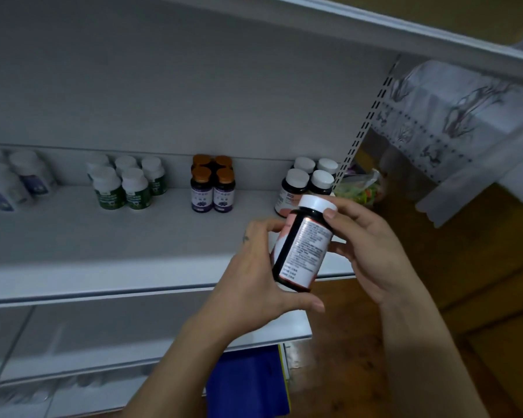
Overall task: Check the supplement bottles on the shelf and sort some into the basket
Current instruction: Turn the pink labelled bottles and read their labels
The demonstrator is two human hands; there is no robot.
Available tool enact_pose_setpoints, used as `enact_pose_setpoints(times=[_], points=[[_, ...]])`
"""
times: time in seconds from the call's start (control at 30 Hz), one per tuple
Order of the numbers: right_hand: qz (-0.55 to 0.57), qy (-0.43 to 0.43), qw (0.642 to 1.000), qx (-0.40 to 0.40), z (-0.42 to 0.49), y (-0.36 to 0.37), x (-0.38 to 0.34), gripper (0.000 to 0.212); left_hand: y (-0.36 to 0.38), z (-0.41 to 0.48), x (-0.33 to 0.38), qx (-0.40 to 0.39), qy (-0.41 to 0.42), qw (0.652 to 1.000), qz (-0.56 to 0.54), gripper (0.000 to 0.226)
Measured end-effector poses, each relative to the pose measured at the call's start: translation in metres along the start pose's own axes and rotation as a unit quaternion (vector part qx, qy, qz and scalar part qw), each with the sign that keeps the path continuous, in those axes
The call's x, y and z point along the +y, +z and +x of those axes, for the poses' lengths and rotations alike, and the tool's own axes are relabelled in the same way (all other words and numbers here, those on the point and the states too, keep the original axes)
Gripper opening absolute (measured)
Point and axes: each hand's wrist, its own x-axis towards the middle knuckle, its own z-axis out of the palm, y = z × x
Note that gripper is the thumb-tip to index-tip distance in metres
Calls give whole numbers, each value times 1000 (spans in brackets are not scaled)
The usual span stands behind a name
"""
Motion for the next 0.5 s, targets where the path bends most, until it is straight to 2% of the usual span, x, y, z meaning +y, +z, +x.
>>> enact_pose_setpoints(times=[0.2, 0.5], points=[[-8, -6, 1000, -9, -3, 14, -1, 22, -8, -6, -7, -16, 11, 1000, 4, 118], [-17, -2, 1000, 13, -11, 15, 2, 21, -10, -7, -12, -43, 32, 998, -14, 120]])
